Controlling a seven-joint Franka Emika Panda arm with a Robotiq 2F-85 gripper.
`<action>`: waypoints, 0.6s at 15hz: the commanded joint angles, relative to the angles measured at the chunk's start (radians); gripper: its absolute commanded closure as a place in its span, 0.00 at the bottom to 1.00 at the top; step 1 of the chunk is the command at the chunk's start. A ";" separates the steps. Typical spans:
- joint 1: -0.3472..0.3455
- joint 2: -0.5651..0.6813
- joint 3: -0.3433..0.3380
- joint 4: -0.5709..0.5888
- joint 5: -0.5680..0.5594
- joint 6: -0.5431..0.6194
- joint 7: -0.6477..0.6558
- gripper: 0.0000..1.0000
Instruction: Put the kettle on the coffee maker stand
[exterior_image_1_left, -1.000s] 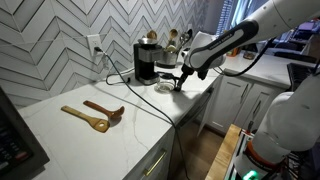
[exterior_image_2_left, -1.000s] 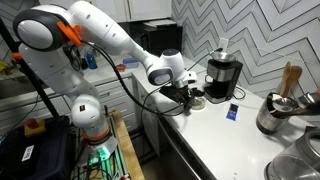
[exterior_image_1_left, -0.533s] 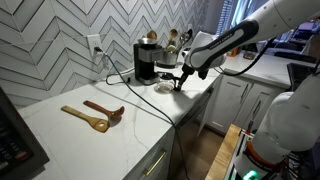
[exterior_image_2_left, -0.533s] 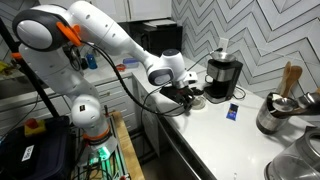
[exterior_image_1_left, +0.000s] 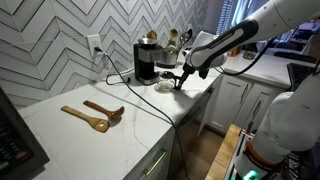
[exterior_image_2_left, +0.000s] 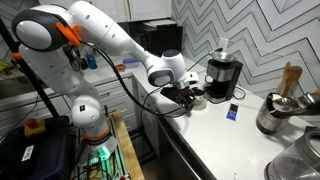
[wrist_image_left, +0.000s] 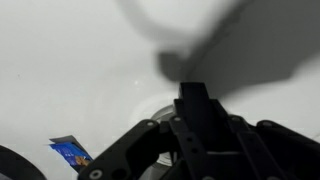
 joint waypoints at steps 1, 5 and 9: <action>0.042 -0.008 -0.045 -0.007 0.087 0.051 -0.090 0.93; 0.072 -0.009 -0.071 0.013 0.168 0.032 -0.165 0.93; 0.085 0.005 -0.079 0.063 0.222 -0.022 -0.213 0.93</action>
